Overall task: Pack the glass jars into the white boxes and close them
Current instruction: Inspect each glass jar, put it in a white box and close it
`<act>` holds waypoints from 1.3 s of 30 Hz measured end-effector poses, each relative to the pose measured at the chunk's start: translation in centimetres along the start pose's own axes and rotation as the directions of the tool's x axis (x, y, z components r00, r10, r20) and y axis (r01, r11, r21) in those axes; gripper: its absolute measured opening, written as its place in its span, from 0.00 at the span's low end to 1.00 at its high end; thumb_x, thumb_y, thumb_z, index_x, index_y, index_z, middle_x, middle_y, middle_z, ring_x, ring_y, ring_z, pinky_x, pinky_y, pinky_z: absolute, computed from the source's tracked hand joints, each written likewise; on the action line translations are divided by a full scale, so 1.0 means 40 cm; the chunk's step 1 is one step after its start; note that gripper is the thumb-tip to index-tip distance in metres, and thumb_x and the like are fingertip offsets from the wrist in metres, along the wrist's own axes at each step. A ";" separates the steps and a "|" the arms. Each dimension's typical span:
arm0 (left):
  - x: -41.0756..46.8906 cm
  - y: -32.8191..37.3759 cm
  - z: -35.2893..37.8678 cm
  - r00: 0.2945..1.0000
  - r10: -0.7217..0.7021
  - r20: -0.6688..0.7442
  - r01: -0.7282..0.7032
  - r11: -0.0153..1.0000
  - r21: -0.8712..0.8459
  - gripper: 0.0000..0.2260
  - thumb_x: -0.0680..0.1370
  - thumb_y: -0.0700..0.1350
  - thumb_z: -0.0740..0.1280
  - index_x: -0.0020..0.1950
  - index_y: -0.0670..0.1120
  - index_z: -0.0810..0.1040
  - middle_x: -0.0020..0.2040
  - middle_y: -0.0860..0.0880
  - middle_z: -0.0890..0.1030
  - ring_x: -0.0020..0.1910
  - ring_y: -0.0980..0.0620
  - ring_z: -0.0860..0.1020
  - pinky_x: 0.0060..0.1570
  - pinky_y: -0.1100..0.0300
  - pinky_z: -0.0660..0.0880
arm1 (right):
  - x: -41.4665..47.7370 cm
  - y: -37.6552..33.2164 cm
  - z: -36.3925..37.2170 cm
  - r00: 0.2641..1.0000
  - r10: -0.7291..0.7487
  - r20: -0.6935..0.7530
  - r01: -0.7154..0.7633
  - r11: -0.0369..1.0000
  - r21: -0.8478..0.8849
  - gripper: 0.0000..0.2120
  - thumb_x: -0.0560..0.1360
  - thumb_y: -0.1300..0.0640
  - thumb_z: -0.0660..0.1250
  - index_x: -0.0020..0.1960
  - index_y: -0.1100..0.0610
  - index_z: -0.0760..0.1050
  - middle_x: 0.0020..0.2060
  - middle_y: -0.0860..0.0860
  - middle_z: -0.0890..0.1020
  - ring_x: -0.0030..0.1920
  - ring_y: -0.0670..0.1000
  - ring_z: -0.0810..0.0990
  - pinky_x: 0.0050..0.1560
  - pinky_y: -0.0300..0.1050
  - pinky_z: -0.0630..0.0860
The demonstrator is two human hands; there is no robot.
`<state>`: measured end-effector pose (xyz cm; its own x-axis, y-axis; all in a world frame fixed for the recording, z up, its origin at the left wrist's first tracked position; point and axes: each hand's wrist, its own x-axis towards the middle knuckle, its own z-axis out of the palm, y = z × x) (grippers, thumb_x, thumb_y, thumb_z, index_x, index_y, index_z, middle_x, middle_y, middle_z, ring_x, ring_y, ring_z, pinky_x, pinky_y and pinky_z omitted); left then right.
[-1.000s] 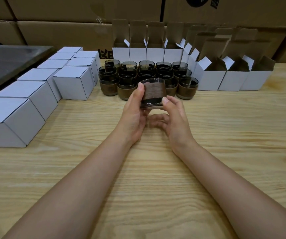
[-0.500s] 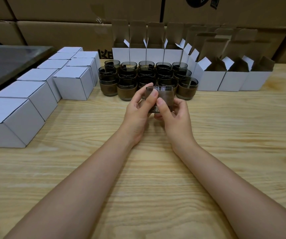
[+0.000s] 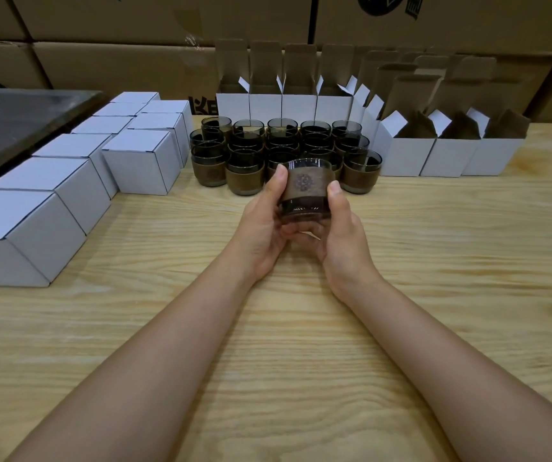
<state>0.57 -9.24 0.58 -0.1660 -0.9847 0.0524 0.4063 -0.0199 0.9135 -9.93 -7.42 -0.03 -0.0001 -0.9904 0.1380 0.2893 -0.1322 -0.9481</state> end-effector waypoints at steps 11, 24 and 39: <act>0.008 -0.011 -0.005 0.992 0.120 -0.025 -0.120 0.993 0.001 0.15 0.71 0.53 0.67 0.50 0.44 0.81 0.44 0.48 0.84 0.45 0.54 0.82 0.45 0.63 0.78 | -0.003 0.005 0.001 0.975 -0.175 -0.134 0.150 0.972 -0.181 0.26 0.62 0.40 0.69 0.54 0.47 0.62 0.54 0.53 0.73 0.48 0.52 0.81 0.50 0.46 0.80; 0.001 -0.001 0.004 1.000 0.030 -0.009 -0.030 0.999 0.026 0.30 0.71 0.63 0.60 0.62 0.42 0.77 0.51 0.45 0.83 0.52 0.50 0.81 0.56 0.55 0.75 | 0.013 0.002 -0.003 0.994 -0.024 -0.110 0.038 0.991 0.127 0.10 0.81 0.51 0.58 0.57 0.57 0.68 0.47 0.54 0.83 0.46 0.52 0.84 0.46 0.49 0.81; 0.001 -0.003 0.001 0.996 0.071 -0.056 -0.072 0.997 -0.020 0.18 0.69 0.56 0.67 0.50 0.44 0.81 0.45 0.46 0.84 0.46 0.51 0.81 0.47 0.59 0.78 | 0.012 0.010 -0.003 0.987 -0.123 -0.104 0.109 0.986 -0.128 0.16 0.72 0.41 0.65 0.53 0.48 0.67 0.50 0.54 0.78 0.38 0.49 0.82 0.45 0.49 0.80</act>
<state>0.48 -9.28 0.50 -0.0863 -0.9918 0.0941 0.4350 0.0474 0.8992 -9.91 -7.94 -0.38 -0.1351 -0.9654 0.2229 0.1629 -0.2435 -0.9561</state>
